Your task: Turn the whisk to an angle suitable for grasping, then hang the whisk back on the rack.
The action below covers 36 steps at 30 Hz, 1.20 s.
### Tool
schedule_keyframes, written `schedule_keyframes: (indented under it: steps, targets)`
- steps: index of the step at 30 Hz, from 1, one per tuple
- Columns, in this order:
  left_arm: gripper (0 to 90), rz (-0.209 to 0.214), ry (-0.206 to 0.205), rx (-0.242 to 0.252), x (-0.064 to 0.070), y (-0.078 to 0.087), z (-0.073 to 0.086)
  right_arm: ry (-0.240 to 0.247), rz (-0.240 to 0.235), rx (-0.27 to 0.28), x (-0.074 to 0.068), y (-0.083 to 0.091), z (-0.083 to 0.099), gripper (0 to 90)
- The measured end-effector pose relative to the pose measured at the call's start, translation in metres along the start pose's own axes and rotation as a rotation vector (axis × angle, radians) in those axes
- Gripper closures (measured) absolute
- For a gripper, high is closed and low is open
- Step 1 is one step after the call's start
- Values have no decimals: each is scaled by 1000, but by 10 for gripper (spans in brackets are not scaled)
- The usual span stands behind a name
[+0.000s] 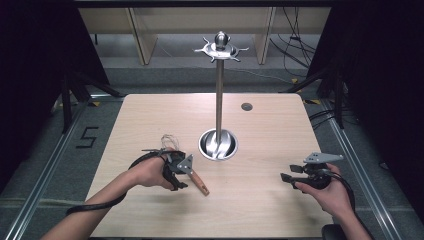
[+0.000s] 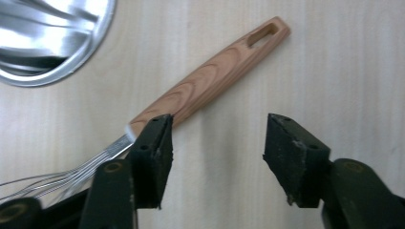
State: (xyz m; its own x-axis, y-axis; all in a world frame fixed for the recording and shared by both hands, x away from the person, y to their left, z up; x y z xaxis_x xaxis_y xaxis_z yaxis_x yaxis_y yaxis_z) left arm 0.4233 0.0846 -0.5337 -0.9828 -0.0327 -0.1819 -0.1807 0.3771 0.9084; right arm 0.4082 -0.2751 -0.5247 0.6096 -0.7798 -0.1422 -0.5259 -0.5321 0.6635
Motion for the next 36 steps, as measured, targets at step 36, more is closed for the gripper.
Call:
schedule_keyframes:
  steps: [36]
  targets:
    - [392, 107, -254, -87, -6, -35, -18, 19, -5, 9, -6, 0, -5, 444]
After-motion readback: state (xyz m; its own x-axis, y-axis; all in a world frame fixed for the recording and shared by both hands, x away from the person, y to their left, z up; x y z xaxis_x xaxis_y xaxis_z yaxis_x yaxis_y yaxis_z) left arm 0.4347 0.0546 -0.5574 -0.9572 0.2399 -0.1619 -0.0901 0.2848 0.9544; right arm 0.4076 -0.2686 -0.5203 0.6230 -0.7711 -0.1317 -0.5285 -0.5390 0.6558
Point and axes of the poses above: each handheld gripper's, and its own axes: y roughly backward along the jaws, z roughly out of its underside, x roughly to its right, the point moved 9 cm from there along -y, roughly forward along the jaws, and after that the axes turned 1 degree about x, right-handed, at the moved point
